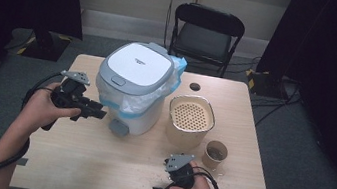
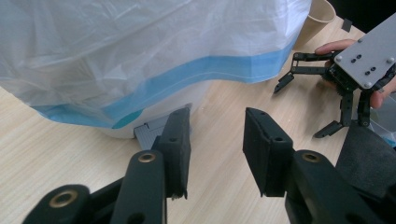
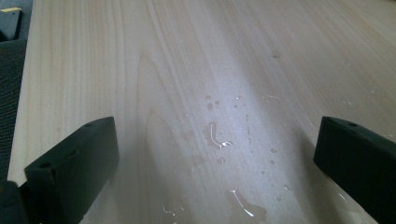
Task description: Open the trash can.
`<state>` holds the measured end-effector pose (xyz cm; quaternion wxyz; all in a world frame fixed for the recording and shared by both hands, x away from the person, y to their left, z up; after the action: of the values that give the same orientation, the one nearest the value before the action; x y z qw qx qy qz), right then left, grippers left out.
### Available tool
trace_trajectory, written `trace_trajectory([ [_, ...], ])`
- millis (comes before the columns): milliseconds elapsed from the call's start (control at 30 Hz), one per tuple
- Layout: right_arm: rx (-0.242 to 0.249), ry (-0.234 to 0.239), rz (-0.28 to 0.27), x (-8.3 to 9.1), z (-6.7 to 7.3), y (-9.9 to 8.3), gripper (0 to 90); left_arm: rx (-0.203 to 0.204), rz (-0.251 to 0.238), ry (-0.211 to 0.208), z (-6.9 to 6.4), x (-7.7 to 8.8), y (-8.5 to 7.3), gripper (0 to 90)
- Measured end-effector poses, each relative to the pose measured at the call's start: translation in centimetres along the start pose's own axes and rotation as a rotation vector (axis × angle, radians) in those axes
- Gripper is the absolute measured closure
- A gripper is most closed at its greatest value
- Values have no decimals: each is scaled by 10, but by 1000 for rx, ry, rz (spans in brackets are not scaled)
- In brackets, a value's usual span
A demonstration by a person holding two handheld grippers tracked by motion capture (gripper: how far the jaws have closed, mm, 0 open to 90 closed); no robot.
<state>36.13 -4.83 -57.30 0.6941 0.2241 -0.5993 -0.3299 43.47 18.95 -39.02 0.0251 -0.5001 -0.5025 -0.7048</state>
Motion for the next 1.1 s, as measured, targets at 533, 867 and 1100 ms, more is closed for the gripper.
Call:
trace_trajectory([
  [533, -2, 0, 0, 0, 0, 0, 0, 31, 16, 2, 4, 9, 14, 673],
  [867, -3, 0, 0, 0, 0, 0, 0, 44, 37, 15, 8, 16, 21, 729],
  [1100, -2, 0, 0, 0, 0, 0, 0, 39, 29, 32, 11, 23, 30, 755],
])
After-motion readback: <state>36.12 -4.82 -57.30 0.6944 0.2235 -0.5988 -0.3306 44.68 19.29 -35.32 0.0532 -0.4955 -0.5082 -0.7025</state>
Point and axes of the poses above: each handheld gripper's, and its own axes: x roughly backward along the jaws, y roughly out of its top, z roughly to its left, the point moved 10 cm from there along -x, roughly forward along the jaws, and after that the axes turned 15 degrees about y, right-handed, at the moved point
